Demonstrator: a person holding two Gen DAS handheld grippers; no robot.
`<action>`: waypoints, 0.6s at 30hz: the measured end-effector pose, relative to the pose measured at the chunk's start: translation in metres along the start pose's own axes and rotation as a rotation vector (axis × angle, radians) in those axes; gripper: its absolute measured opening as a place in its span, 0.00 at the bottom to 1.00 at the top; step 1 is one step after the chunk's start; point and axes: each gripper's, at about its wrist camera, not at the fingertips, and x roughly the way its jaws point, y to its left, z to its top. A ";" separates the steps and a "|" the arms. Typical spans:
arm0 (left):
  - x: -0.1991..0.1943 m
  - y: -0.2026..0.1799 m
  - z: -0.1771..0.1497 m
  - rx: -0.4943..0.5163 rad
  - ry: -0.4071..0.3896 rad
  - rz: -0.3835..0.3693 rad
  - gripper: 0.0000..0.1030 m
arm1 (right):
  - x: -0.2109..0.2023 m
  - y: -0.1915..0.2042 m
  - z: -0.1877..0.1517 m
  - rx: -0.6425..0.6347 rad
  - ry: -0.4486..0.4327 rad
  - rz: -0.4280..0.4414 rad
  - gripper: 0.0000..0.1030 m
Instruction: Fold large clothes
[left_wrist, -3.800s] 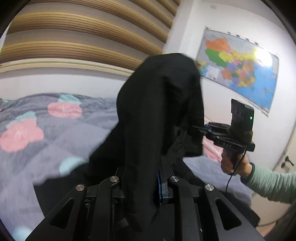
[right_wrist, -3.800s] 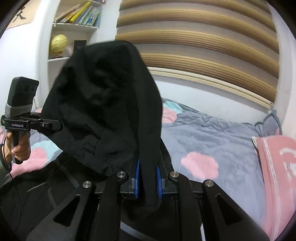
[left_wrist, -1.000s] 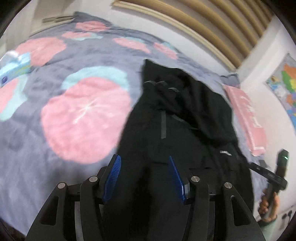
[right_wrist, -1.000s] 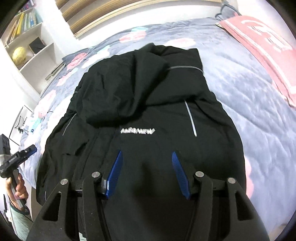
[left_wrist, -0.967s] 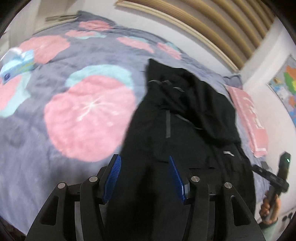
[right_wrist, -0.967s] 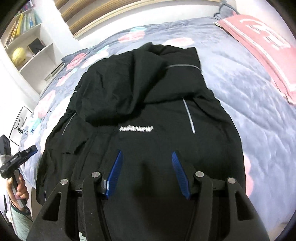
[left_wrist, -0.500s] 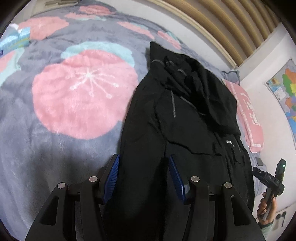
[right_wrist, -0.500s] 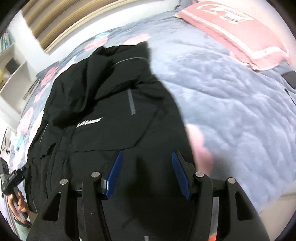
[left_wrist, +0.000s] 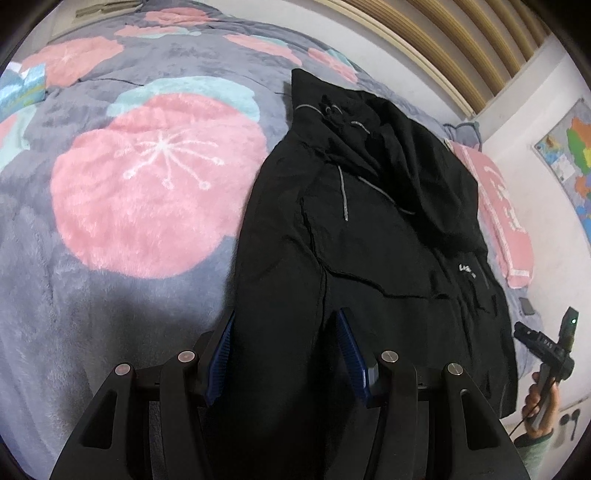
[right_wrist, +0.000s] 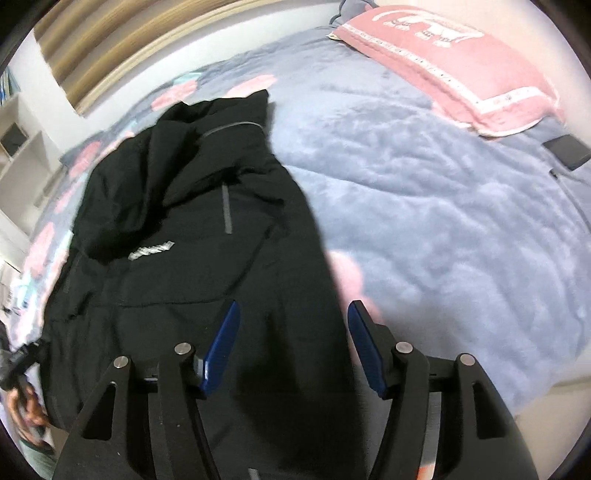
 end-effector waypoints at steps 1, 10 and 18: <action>0.001 0.001 0.001 0.002 0.004 0.003 0.53 | 0.003 -0.003 -0.002 -0.007 0.019 -0.004 0.62; -0.008 -0.005 -0.001 -0.010 0.012 -0.104 0.53 | 0.012 0.008 -0.021 -0.039 0.086 0.146 0.47; -0.025 -0.013 -0.016 -0.040 0.014 -0.298 0.53 | -0.013 0.021 -0.031 -0.064 0.098 0.309 0.47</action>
